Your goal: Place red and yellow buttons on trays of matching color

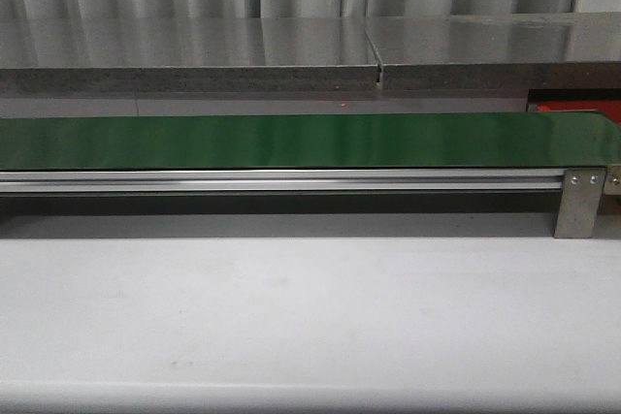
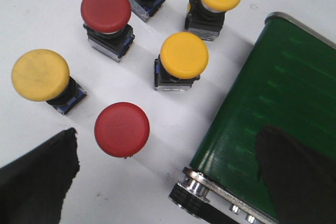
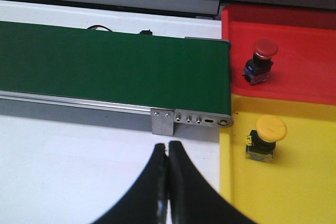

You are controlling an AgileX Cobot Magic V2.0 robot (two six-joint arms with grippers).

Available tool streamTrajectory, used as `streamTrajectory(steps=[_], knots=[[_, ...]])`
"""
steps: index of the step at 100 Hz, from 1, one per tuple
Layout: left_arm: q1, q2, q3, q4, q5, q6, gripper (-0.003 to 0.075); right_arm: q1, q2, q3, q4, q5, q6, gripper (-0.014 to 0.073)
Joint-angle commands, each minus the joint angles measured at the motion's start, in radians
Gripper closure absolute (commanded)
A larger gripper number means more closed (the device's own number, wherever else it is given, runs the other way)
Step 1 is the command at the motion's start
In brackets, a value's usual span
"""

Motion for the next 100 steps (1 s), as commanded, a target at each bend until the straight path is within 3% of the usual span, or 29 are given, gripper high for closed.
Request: streamTrajectory(steps=[1,45,100], knots=[[0.003,-0.014,-0.041,-0.003,-0.033,0.001,0.0083,-0.001,-0.004,-0.023,0.012,-0.071,-0.008,0.0711],[0.08,0.086,-0.044,0.002,-0.052,-0.001,0.0083,-0.001,-0.004,-0.023,0.012,-0.071,-0.008,0.0711],[0.074,0.169,-0.092,-0.023,-0.086,0.003,0.0083,-0.001,-0.004,-0.023,0.012,-0.07,-0.008,0.0711]])
